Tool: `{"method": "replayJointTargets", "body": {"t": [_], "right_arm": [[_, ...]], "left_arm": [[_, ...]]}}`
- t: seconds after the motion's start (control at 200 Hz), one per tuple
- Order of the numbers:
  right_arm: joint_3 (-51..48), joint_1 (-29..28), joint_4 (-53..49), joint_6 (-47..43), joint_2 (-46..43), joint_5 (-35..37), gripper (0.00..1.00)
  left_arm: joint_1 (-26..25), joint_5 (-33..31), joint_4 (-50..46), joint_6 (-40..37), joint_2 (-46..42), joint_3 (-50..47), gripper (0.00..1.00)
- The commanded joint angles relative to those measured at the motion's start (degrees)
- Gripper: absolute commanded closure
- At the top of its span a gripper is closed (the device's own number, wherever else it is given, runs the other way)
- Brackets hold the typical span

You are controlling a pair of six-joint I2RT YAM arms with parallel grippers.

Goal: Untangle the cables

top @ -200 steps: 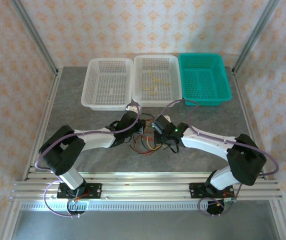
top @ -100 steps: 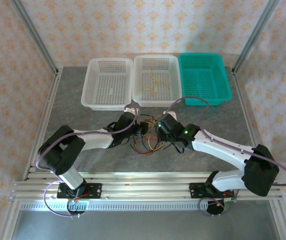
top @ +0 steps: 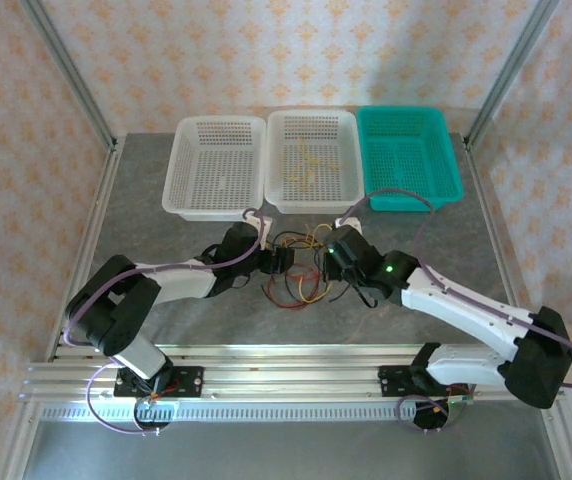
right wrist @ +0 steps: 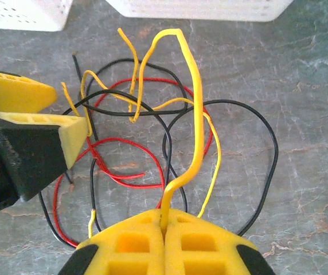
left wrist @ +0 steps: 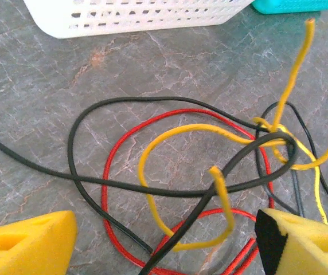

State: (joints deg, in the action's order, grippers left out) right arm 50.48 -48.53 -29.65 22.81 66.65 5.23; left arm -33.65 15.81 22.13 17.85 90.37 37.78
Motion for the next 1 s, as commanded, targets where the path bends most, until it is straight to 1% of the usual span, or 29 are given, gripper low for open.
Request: {"method": "replayJointTargets", "body": {"t": [0.0,0.09,0.19,0.265,0.305,0.396,0.481,0.581,0.726,0.781,0.876,0.996], "right_arm": [[2.5,0.3,-2.1,-2.0,-1.4,2.5,1.0],[3.3,0.3,-3.0,-2.7,-1.3,3.1,1.0],[4.3,0.3,-3.7,-3.5,-1.3,3.6,1.0],[4.9,0.3,-4.1,-3.9,-1.2,3.7,1.0],[5.0,0.3,-4.3,-4.1,-1.3,3.7,1.0],[4.9,0.4,-4.4,-4.2,-1.7,3.8,1.0],[4.9,0.3,-4.4,-4.6,-1.9,3.7,1.0],[5.0,0.3,-4.6,-4.9,-2.0,3.6,1.0],[5.2,0.4,-4.5,-5.1,-2.3,3.4,1.0],[5.3,0.3,-4.4,-5.2,-2.2,3.1,1.0],[5.5,0.3,-4.6,-5.3,-2.3,2.8,1.0],[5.5,0.3,-4.6,-5.4,-2.7,2.6,1.0]], "left_arm": [[0.3,-3.4,0.6,-5.7,-2.9,1.2,0.16],[0.2,-5.5,1.8,-7.9,-3.5,1.0,0.15],[0.2,-5.2,10.8,-10.6,-4.7,-2.6,0.12],[0.2,-4.1,14.5,-13.2,-5.6,-4.5,0.12],[0.2,-3.3,16.3,-15.3,-5.9,-5.4,0.13],[0.2,-4.5,18.4,-18.4,-5.8,-6.1,0.16],[0.2,-1.8,17.7,-23.4,-4.8,-5.5,0.17],[0.2,2.3,15.0,-27.7,-3.1,-3.6,0.2],[0.2,5.3,13.6,-29.9,-0.4,-1.4,0.23],[0.0,5.3,12.5,-30.9,0.8,-0.2,0.23],[-0.4,2.7,11.2,-32.9,2.4,1.8,0.23],[-0.4,1.1,8.9,-35.2,4.4,4.5,0.23]]}}
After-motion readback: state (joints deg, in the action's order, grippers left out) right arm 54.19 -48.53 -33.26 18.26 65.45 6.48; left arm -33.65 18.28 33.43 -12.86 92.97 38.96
